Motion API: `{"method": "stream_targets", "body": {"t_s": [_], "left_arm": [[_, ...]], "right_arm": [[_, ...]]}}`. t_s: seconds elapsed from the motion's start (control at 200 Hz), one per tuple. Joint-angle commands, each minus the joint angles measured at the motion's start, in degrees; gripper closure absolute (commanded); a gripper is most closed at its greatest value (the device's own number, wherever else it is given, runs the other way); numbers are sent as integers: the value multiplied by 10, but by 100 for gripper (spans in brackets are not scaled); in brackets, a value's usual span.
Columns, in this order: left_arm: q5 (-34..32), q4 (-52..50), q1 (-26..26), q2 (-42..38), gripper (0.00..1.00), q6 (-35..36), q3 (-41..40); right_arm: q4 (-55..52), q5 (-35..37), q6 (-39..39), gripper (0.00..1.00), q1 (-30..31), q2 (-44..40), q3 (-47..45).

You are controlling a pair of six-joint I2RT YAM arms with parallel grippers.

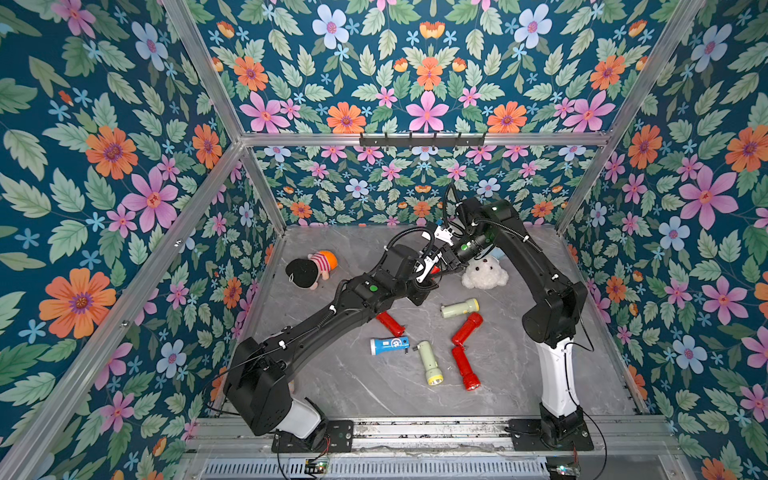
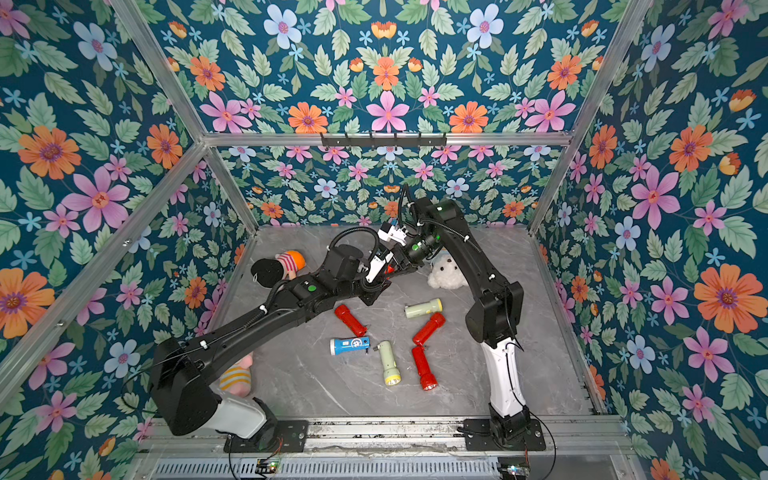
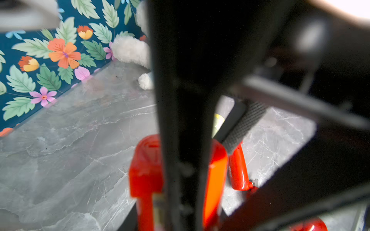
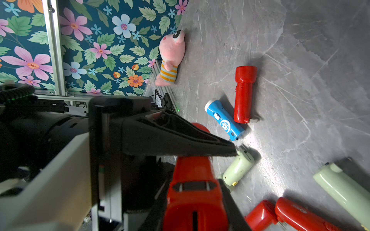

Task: Close the plug at the bottom of the flashlight
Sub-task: Place the flashlight at the center of the board.

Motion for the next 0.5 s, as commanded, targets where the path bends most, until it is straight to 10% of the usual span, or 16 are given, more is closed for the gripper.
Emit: {"method": "stream_targets", "body": {"t_s": [0.0,0.325,0.495], "left_arm": [[-61,-18,2,-2,91,-30,-2],[-144,-55,27,43,94,-97,19],[-147,-59,42,61,95,-124,14]], "right_arm": [[-1,-42,-6,91,-2,3,7],[168,-80,131,49,-44,-38,-60],[303,-97,204,45,-71,-106,-152]]}}
